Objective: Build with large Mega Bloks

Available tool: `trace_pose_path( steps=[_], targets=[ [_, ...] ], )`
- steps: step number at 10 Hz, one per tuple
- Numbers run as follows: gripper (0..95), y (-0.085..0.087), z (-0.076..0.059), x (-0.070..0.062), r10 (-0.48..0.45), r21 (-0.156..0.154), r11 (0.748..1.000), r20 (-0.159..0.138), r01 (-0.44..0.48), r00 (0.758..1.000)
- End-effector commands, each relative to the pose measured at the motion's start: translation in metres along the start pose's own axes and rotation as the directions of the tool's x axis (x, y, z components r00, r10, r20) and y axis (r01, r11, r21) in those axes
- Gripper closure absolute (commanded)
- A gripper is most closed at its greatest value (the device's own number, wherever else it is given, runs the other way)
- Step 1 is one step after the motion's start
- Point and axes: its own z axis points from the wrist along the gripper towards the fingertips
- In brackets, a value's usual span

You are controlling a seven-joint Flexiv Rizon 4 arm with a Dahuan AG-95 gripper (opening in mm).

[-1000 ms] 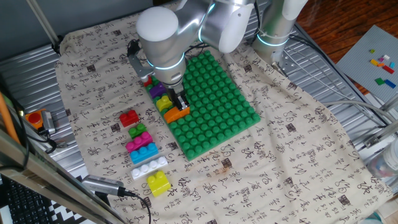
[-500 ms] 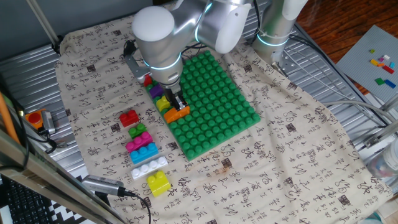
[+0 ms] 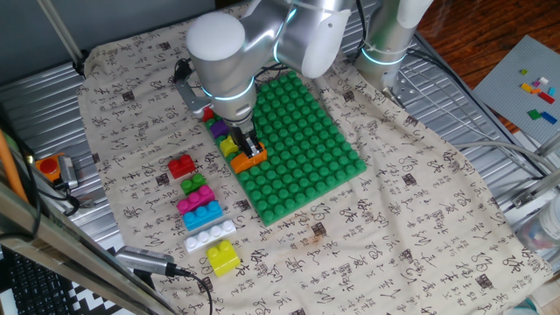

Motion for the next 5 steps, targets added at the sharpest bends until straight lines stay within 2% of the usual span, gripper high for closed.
trace_pose_path(
  steps=[1,5],
  targets=[
    [95.0,0.0023,0.0054,-0.0024,0.006,0.0,1.0,0.005,-0.006,1.0],
    [95.0,0.002,0.0073,-0.0023,0.009,-0.006,1.0,0.005,-0.009,1.0]
  ],
)
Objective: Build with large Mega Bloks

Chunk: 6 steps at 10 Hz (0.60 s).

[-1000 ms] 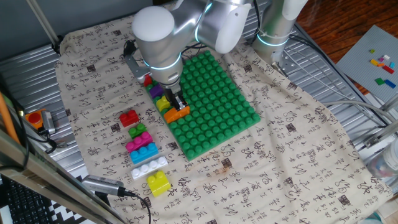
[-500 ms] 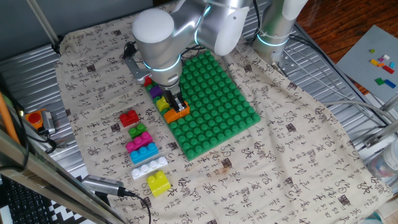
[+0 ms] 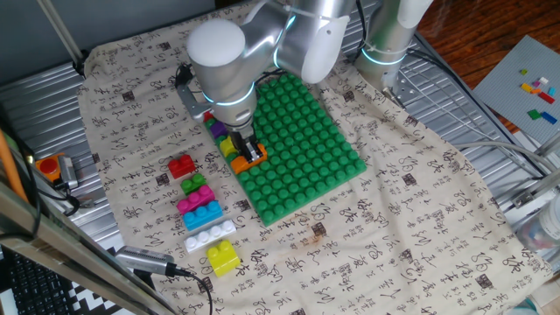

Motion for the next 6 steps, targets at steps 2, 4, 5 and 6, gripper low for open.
trace_pose_path(
  steps=[2,4,5,6],
  targets=[
    [95.0,-0.0008,0.0036,-0.0008,-0.002,-0.001,1.0,0.007,0.002,1.0],
    [95.0,0.0002,-0.0015,-0.0001,-0.001,-0.006,1.0,0.002,0.001,1.0],
    [95.0,0.0,-0.0015,0.0,-0.002,-0.007,1.0,0.005,0.002,1.0],
    [95.0,-0.0008,-0.0025,-0.0001,-0.007,-0.007,1.0,0.006,0.007,1.0]
  ],
)
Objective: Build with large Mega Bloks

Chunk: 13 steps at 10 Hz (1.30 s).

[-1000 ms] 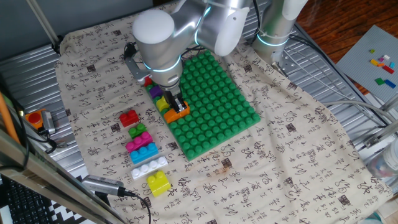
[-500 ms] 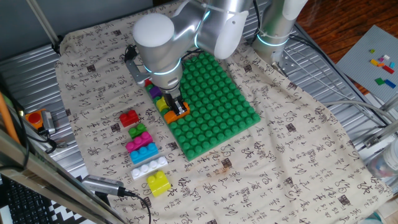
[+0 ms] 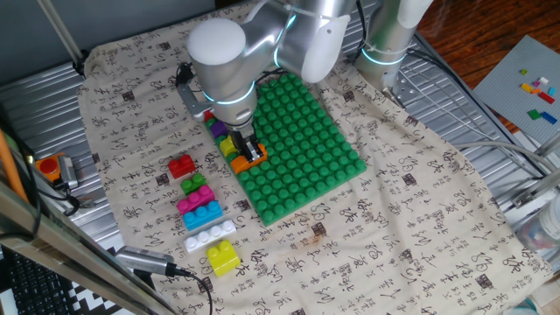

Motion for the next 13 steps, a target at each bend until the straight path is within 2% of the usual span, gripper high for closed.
trace_pose_path(
  steps=[1,3,8,13],
  targets=[
    [95.0,-0.003,-0.003,0.0,-0.013,-0.001,1.0,0.004,0.013,1.0],
    [95.0,-0.005,-0.007,-0.004,-0.016,-0.002,1.0,0.0,0.016,1.0],
    [95.0,-0.006,0.005,-0.008,-0.023,0.002,1.0,0.011,0.023,1.0],
    [95.0,-0.005,0.009,-0.011,-0.017,0.002,1.0,0.011,0.017,1.0]
  ],
)
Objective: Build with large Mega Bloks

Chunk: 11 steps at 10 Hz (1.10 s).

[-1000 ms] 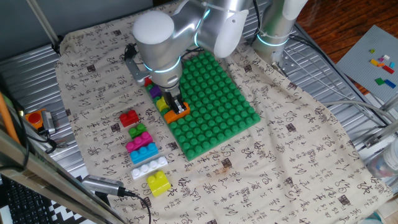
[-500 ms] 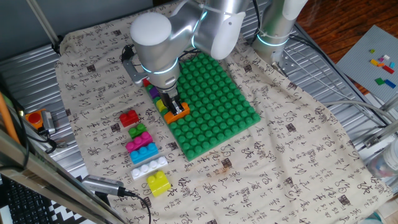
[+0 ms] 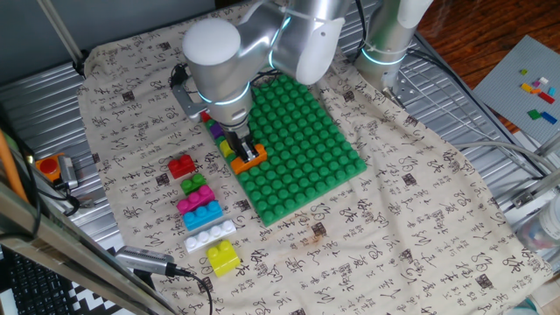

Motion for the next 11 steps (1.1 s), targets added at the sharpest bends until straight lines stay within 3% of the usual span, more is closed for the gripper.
trace_pose_path(
  steps=[1,4,8,11],
  targets=[
    [95.0,0.0,0.007,-0.001,0.001,0.0,1.0,0.005,-0.001,1.0],
    [95.0,0.0,0.009,-0.001,-0.001,-0.001,1.0,0.006,0.001,1.0],
    [95.0,-0.004,-0.024,0.006,-0.035,-0.005,0.999,-0.024,0.035,0.999],
    [95.0,-0.002,-0.03,0.008,-0.034,-0.005,0.999,-0.027,0.034,0.999]
  ],
)
